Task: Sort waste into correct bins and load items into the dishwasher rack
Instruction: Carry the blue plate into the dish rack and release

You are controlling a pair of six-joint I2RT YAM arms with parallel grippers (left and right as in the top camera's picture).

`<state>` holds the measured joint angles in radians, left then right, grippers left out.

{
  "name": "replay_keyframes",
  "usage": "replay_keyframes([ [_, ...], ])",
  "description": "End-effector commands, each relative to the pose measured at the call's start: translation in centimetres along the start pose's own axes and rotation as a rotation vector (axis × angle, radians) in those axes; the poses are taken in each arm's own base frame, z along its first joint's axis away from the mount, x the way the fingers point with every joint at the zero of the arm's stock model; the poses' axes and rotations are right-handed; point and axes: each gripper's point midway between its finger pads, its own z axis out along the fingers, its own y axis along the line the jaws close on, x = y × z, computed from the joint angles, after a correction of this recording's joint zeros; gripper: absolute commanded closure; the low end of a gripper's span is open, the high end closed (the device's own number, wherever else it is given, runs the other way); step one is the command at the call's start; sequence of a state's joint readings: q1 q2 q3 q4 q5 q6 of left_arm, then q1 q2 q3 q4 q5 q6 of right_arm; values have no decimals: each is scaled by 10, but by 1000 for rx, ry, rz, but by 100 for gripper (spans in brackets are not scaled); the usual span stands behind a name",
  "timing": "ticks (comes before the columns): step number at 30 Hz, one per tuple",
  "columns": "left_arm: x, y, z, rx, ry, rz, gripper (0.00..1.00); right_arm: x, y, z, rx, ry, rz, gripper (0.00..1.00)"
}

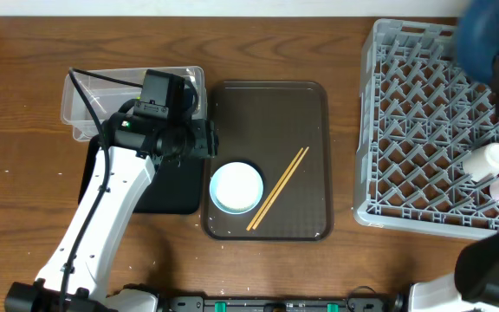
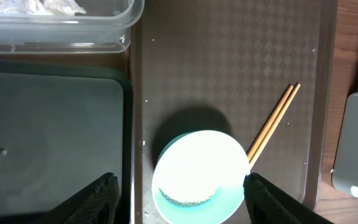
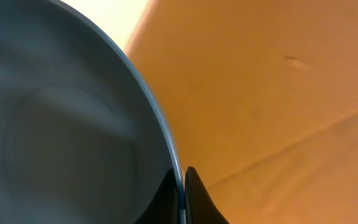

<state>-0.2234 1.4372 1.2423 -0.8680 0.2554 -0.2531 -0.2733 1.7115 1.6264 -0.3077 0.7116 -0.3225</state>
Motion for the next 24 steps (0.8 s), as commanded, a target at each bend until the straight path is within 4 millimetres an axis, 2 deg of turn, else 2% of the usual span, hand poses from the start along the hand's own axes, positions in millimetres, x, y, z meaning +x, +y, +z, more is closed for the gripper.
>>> replay_keyframes([
  [1,-2,1,-1,-7,-4,15,32,13,-42,20,195,59,-100,99],
  [5,-2,1,-1,-6,-4,15,33,18,-60,41,281,68,-126,99],
  [10,-2,1,-1,-6,-4,14,33,40,-65,68,350,125,-149,99],
  [19,-2,1,-1,-6,-4,14,33,90,-25,109,372,237,-227,99],
  [24,-2,1,-1,-5,-7,9,33,99,-1,111,367,248,-228,99],
])
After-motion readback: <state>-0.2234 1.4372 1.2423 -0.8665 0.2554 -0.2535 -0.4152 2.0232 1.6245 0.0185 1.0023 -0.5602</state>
